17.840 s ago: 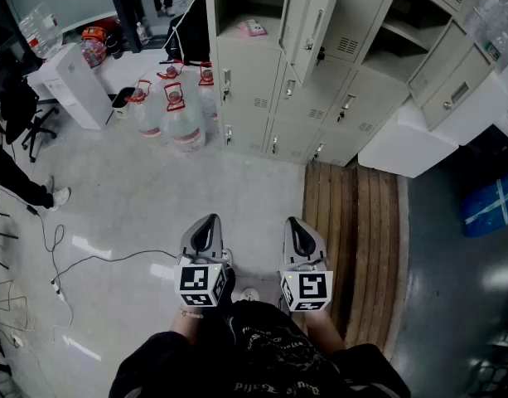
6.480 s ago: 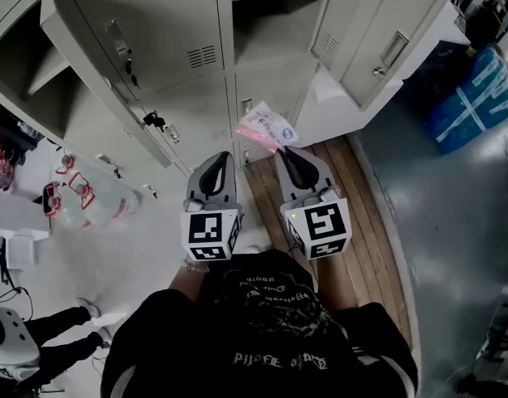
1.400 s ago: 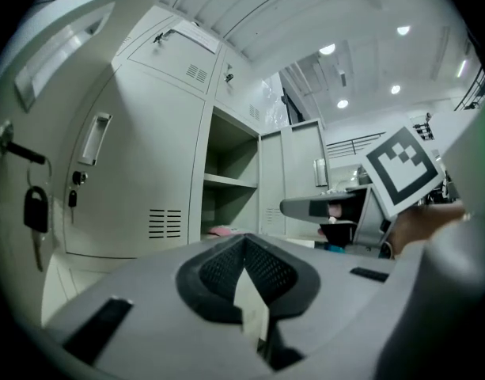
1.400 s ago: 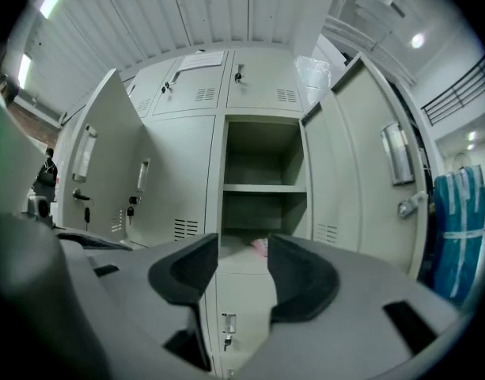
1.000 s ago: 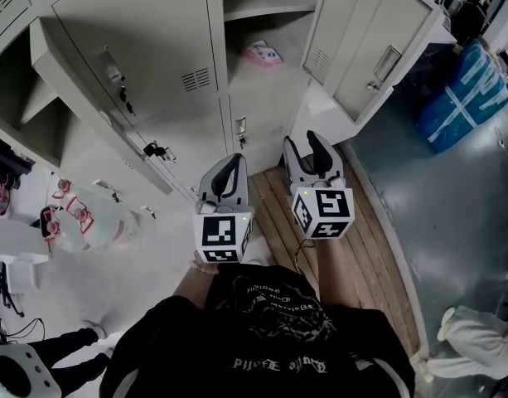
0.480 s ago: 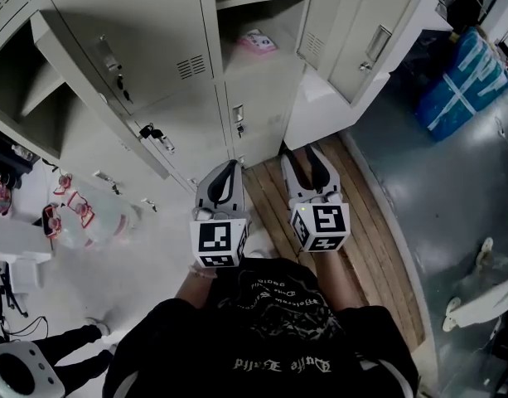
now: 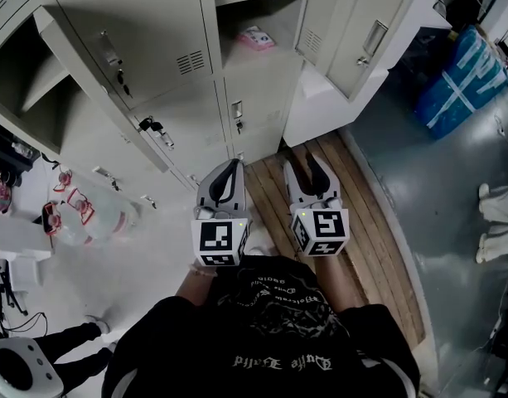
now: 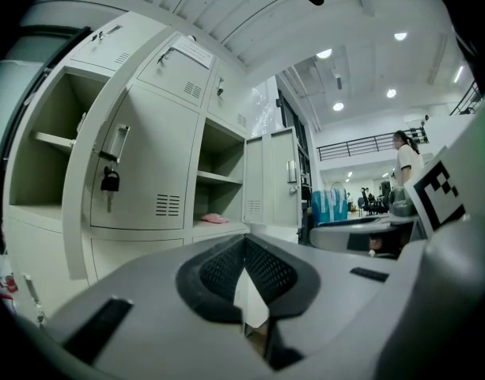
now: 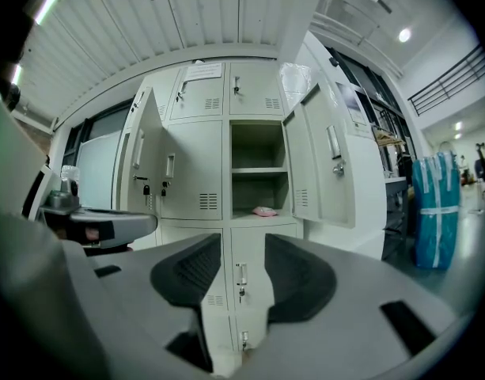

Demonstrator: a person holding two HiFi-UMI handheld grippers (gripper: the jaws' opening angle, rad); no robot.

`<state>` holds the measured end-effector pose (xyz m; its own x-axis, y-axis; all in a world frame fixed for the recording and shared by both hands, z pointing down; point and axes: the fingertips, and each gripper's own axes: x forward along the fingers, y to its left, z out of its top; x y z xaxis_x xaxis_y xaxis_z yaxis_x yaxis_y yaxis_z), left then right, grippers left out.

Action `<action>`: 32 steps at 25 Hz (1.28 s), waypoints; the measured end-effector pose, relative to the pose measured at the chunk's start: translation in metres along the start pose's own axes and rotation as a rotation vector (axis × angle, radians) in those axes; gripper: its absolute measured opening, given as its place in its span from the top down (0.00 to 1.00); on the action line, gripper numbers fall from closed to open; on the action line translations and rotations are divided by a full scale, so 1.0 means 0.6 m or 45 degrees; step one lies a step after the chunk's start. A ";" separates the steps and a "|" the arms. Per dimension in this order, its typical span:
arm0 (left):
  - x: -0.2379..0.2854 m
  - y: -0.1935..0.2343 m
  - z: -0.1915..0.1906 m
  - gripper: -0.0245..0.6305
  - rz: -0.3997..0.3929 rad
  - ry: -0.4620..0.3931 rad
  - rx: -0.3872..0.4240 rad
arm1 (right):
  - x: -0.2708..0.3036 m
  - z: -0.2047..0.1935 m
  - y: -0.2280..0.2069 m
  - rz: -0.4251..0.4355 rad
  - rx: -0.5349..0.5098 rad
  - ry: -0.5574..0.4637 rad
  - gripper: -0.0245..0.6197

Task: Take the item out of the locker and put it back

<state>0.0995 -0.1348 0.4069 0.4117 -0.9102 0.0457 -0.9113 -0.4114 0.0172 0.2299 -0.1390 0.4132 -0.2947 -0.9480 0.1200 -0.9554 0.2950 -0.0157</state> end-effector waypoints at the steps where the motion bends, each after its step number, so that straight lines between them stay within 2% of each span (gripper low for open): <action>1: -0.001 0.000 0.000 0.95 0.000 0.001 0.000 | -0.002 -0.001 0.000 -0.003 0.001 -0.001 0.70; 14: -0.004 0.002 -0.008 0.95 0.006 0.019 -0.003 | -0.006 -0.004 0.002 -0.022 -0.014 -0.012 0.92; 32: -0.001 0.014 -0.009 0.95 0.029 0.014 -0.001 | 0.004 -0.006 0.005 -0.040 -0.020 -0.013 0.95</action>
<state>0.0915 -0.1377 0.4124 0.3909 -0.9186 0.0573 -0.9204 -0.3906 0.0171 0.2264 -0.1402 0.4169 -0.2652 -0.9579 0.1098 -0.9637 0.2671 0.0032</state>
